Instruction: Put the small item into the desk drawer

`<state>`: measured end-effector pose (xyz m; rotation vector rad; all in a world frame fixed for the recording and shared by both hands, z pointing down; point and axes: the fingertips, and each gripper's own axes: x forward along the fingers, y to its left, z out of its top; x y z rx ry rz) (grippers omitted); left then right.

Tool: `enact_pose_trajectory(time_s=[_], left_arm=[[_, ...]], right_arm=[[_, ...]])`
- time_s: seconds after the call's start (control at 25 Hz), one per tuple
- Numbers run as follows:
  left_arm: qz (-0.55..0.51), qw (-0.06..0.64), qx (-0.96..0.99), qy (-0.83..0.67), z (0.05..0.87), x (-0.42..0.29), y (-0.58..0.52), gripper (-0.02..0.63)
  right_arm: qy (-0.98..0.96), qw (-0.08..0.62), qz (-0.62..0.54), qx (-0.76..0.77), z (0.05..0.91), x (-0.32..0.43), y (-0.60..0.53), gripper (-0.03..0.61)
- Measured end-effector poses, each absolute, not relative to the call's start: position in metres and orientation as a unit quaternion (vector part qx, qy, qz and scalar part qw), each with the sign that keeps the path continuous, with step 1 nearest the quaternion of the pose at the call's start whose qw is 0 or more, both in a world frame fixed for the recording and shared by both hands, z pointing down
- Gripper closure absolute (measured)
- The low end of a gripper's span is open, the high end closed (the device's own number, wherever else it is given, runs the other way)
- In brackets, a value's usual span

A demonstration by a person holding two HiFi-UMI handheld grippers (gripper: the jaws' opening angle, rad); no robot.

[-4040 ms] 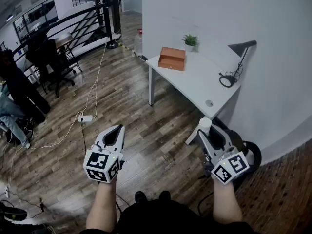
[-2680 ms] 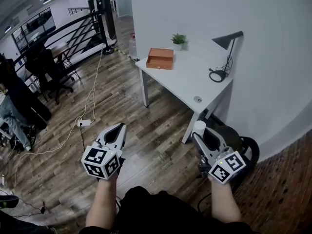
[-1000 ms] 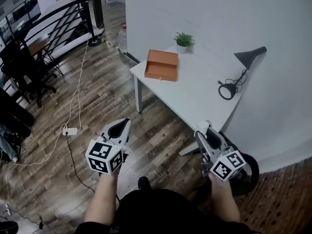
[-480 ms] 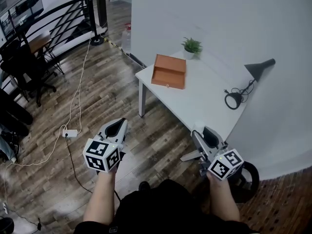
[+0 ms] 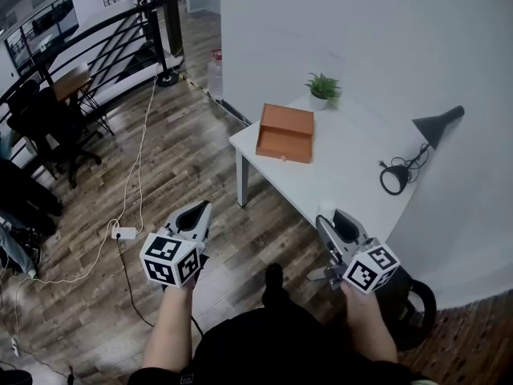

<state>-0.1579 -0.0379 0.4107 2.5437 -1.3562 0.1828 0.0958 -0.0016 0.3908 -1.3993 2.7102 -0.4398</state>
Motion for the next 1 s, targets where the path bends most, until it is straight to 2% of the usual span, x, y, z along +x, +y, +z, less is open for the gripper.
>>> enact_pose_trajectory(time_s=[0.28,0.6,1.0], left_arm=[[0.069,0.130,0.867,-0.477,0.416,-0.137,-0.097,0.600],[0.105,0.151,0.863,-0.471,0.436,-0.084,-0.179,0.600],[0.146,0.127,0.871,-0.452,0.430,-0.008,-0.255,0.600]], right_arm=[[0.892,0.023,-0.144,-0.429,0.394,0.106,-0.077,0.417],[0.889,0.021,-0.177,-0.421,0.416,0.151,-0.167,0.417],[0.886,0.040,-0.203,-0.414,0.434,0.209,-0.243,0.417]])
